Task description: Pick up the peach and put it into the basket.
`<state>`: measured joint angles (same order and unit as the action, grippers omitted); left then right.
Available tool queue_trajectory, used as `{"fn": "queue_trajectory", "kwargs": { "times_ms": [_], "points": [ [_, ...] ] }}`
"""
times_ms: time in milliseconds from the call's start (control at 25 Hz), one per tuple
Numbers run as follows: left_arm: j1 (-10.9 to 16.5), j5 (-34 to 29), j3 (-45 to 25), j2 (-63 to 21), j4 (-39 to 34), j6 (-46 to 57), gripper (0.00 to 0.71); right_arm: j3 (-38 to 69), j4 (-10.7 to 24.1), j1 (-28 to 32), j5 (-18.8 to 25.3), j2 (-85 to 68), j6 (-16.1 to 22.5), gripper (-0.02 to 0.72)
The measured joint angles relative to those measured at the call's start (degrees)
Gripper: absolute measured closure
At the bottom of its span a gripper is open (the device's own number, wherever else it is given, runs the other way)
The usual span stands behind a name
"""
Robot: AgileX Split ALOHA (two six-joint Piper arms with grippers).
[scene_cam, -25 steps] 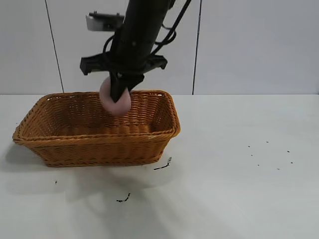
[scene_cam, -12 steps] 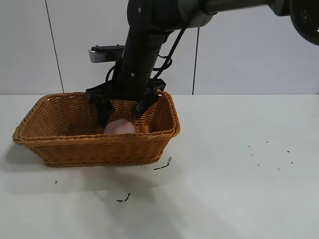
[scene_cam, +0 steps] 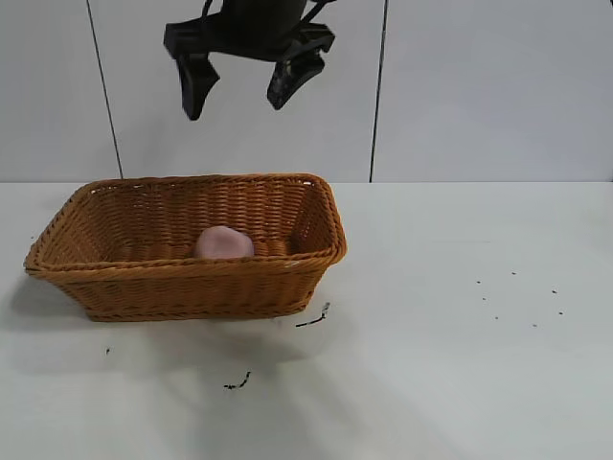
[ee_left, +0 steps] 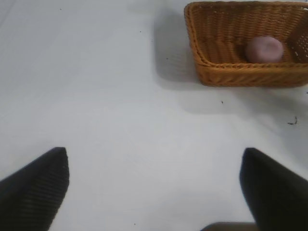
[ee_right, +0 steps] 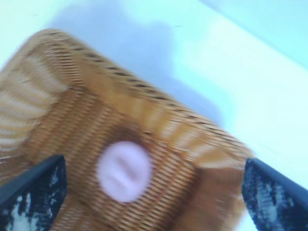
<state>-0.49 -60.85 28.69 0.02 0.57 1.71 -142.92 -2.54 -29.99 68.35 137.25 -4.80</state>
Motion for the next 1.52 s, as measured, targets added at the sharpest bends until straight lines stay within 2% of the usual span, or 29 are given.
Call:
{"fn": "queue_trajectory", "kwargs": {
  "times_ms": [480, 600, 800, 1040, 1520],
  "points": [
    [0.0, 0.0, 0.0, 0.0, 0.0, 0.0, 0.017, -0.23, 0.87, 24.84, 0.99, 0.0, 0.6, 0.015],
    [0.0, 0.0, 0.0, 0.0, 0.0, 0.0, 0.017, 0.43, 0.06, 28.1, 0.99, -0.12, 1.29, 0.015],
    [0.0, 0.0, 0.0, 0.0, 0.0, 0.0, 0.017, 7.0, 0.02, 28.78, 0.99, -4.02, 1.19, 0.015],
    [0.0, 0.0, 0.0, 0.0, 0.0, 0.0, 0.017, 24.24, -0.71, 28.78, 0.92, -18.09, 1.15, 0.015],
    [0.0, 0.0, 0.0, 0.0, 0.0, 0.0, 0.017, 79.28, -0.66, 28.78, 1.03, -67.03, 1.51, 0.008]
  ]
}}
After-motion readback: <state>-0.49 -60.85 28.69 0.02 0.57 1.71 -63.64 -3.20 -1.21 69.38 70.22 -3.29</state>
